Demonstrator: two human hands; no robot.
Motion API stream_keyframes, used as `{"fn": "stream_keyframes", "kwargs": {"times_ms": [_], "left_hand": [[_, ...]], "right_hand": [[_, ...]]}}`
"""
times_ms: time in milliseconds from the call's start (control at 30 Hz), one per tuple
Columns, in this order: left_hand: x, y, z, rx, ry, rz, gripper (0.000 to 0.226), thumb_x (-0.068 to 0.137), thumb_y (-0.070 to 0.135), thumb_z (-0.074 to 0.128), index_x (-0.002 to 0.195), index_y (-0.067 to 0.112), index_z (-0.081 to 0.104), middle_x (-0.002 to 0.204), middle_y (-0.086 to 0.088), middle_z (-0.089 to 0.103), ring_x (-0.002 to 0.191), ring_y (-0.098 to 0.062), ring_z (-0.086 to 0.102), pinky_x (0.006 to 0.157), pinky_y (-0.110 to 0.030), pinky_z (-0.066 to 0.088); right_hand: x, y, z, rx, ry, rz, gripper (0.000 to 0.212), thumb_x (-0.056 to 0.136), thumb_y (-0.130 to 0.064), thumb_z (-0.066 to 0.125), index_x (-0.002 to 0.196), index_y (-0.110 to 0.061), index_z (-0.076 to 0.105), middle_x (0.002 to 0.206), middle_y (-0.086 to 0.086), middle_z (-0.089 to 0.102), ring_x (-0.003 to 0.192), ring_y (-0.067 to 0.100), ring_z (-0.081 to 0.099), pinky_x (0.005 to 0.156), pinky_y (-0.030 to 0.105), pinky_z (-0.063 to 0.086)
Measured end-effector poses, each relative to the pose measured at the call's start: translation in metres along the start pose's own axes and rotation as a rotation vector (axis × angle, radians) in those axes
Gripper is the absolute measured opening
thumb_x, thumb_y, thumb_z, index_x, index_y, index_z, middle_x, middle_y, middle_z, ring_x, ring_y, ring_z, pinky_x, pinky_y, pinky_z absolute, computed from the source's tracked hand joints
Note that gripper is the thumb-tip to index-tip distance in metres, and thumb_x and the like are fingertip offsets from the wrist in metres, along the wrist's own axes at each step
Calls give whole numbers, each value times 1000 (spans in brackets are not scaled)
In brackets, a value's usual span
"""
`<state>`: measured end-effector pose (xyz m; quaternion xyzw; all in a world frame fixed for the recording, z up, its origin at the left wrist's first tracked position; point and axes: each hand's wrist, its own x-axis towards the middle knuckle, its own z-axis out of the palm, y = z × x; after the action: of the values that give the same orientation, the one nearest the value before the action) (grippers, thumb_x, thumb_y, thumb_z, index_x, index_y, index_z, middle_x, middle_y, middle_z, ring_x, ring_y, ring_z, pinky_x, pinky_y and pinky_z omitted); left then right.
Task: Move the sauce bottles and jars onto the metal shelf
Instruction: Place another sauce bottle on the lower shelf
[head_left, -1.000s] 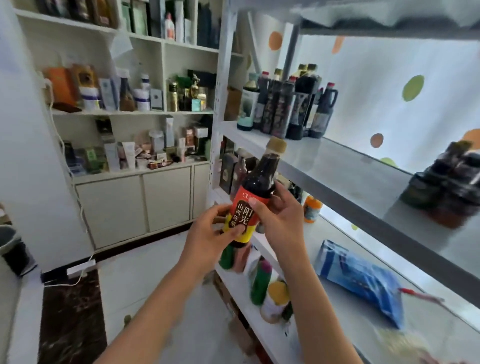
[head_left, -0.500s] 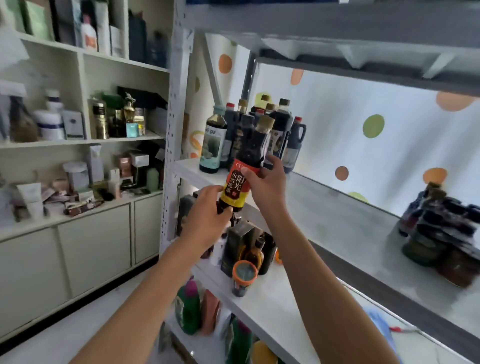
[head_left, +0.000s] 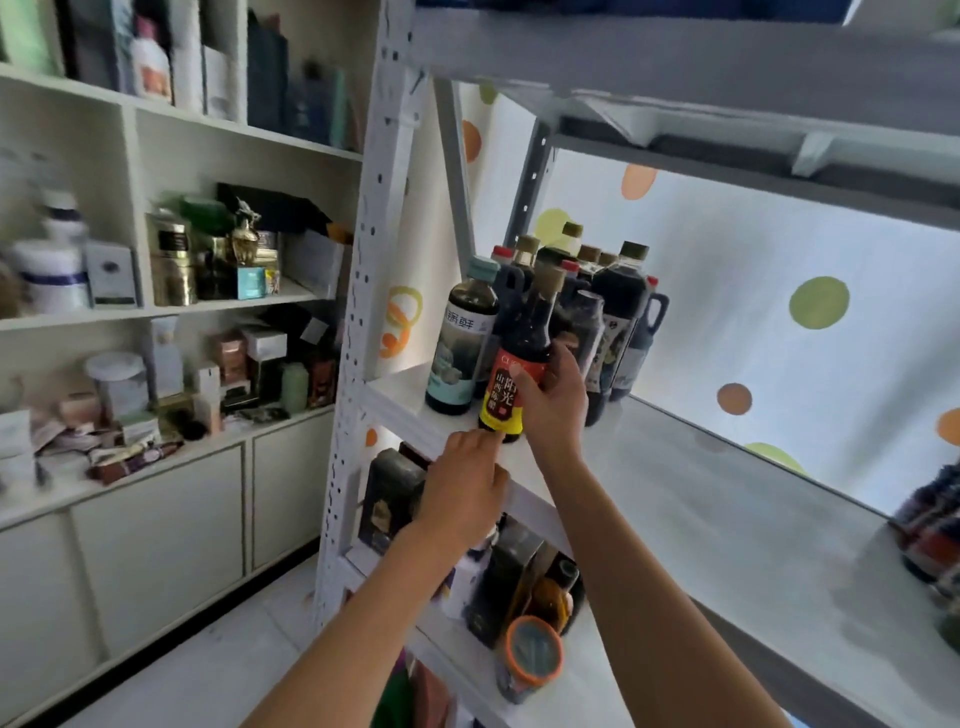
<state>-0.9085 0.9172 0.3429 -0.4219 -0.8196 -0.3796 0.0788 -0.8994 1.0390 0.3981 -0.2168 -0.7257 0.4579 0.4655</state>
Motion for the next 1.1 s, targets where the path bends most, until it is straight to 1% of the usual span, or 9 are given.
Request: {"fn": "stream_keyframes", "kwargs": {"times_ms": [100, 233, 333, 467, 600, 700, 867, 1033, 1100], "left_hand": [[8, 4, 8, 68, -6, 15, 53, 99, 22, 43, 149, 15, 26, 151, -4, 34, 133, -20, 34, 105, -39, 42], [10, 1, 18, 115, 15, 4, 50, 100, 23, 38, 149, 10, 29, 153, -5, 28, 136, -20, 29, 106, -38, 41], [4, -3, 24, 101, 25, 18, 47, 102, 22, 33, 147, 8, 34, 152, -4, 34, 138, -17, 25, 109, -33, 36], [4, -11, 30, 86, 52, 34, 47, 102, 26, 29, 143, 9, 41, 149, -3, 40, 137, -14, 27, 106, -30, 37], [4, -12, 39, 56, 92, 32, 74, 88, 44, 9, 140, 7, 46, 145, -6, 45, 135, -14, 29, 107, -27, 32], [4, -11, 40, 26, 121, 12, 64, 92, 37, 16, 139, 6, 46, 144, -8, 46, 135, -16, 30, 106, -23, 27], [5, -9, 43, 8, 89, -35, 42, 102, 14, 32, 142, 7, 43, 148, -7, 40, 138, -16, 26, 109, -27, 26], [7, -12, 45, 32, 90, -20, 47, 100, 23, 24, 139, 7, 46, 146, -8, 42, 137, -17, 27, 106, -18, 17], [6, -16, 46, 36, 83, -14, 44, 102, 21, 25, 139, 8, 47, 146, -7, 42, 137, -16, 27, 107, -17, 17]], "right_hand": [[7, 11, 5, -134, 16, -32, 58, 79, -42, 68, 135, -35, 52, 114, -6, 65, 103, 12, 65, 86, 39, 59], [3, 15, 6, -132, 28, -49, 60, 85, -38, 70, 141, -31, 48, 119, -6, 60, 108, 12, 62, 90, 38, 57], [-4, 24, 5, -97, -4, -41, 59, 86, -45, 66, 140, -30, 48, 124, -7, 62, 113, 10, 61, 93, 39, 56], [-7, 30, 4, -69, -43, 43, 56, 87, -31, 70, 139, -23, 49, 127, -5, 61, 117, 10, 58, 98, 40, 54], [-6, 37, 3, -88, -69, 32, 60, 78, -24, 70, 135, -22, 51, 123, -4, 60, 113, 13, 59, 95, 42, 54], [-6, 35, 2, -77, -86, 36, 58, 82, -16, 70, 136, -20, 50, 127, -2, 60, 116, 15, 58, 98, 41, 53], [-5, 38, -4, -38, -120, 62, 58, 88, -12, 69, 141, -17, 46, 134, -1, 57, 122, 15, 55, 104, 37, 49], [-11, 29, -7, -48, -124, 137, 54, 87, -21, 72, 135, -15, 48, 127, 0, 60, 117, 18, 58, 100, 41, 51], [-18, 26, -14, -157, -134, 142, 51, 89, -21, 69, 133, -12, 46, 129, 4, 57, 118, 23, 56, 98, 43, 51]]}}
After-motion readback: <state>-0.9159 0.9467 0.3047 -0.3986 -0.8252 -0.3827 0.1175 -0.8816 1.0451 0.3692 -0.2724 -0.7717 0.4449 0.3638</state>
